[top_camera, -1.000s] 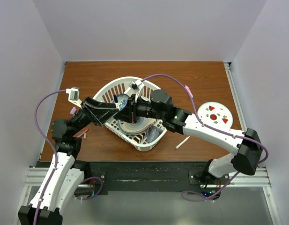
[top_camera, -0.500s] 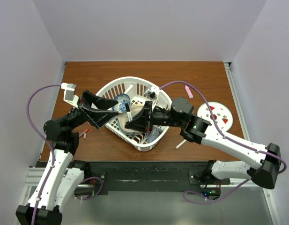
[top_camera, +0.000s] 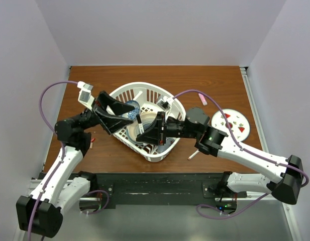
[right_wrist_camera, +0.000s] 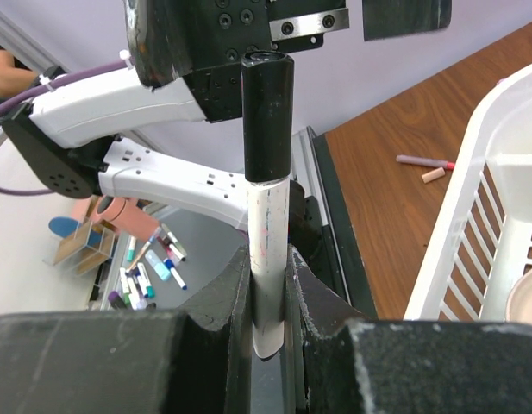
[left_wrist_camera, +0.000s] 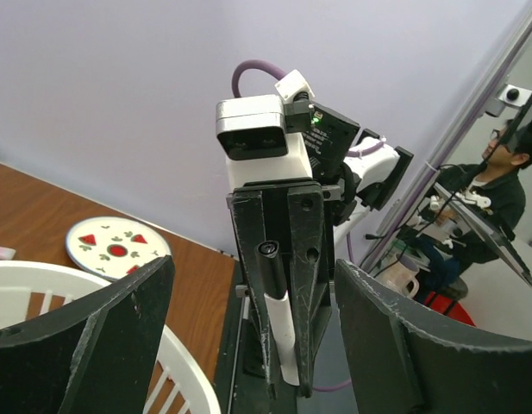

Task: Insert the pens into the pen caps

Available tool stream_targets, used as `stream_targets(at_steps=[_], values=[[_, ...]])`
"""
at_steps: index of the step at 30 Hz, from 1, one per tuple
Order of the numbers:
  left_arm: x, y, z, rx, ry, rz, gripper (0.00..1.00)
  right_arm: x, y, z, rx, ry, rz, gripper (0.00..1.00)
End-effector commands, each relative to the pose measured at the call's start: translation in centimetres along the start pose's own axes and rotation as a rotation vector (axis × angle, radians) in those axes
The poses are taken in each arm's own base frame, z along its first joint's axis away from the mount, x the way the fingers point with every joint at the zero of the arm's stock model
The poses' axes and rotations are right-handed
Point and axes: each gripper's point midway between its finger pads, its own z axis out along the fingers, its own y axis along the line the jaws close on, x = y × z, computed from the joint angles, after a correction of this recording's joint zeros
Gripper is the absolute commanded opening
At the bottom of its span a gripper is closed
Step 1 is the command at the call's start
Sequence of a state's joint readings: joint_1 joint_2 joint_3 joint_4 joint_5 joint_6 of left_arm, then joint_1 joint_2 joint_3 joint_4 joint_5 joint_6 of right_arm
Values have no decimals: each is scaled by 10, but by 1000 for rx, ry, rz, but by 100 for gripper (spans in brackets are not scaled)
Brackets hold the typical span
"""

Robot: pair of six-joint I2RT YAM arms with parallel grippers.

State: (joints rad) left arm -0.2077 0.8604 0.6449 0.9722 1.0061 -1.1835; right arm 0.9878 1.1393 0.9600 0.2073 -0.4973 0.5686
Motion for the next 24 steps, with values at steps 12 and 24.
stream_targets(at_steps=[12, 24], values=[[-4, -22, 16, 131, -24, -9, 67, -13, 13, 0, -37, -16, -23, 0], [9, -17, 27, 126, 10, -65, 54, -17, 16, 2, -51, -25, -15, 0]])
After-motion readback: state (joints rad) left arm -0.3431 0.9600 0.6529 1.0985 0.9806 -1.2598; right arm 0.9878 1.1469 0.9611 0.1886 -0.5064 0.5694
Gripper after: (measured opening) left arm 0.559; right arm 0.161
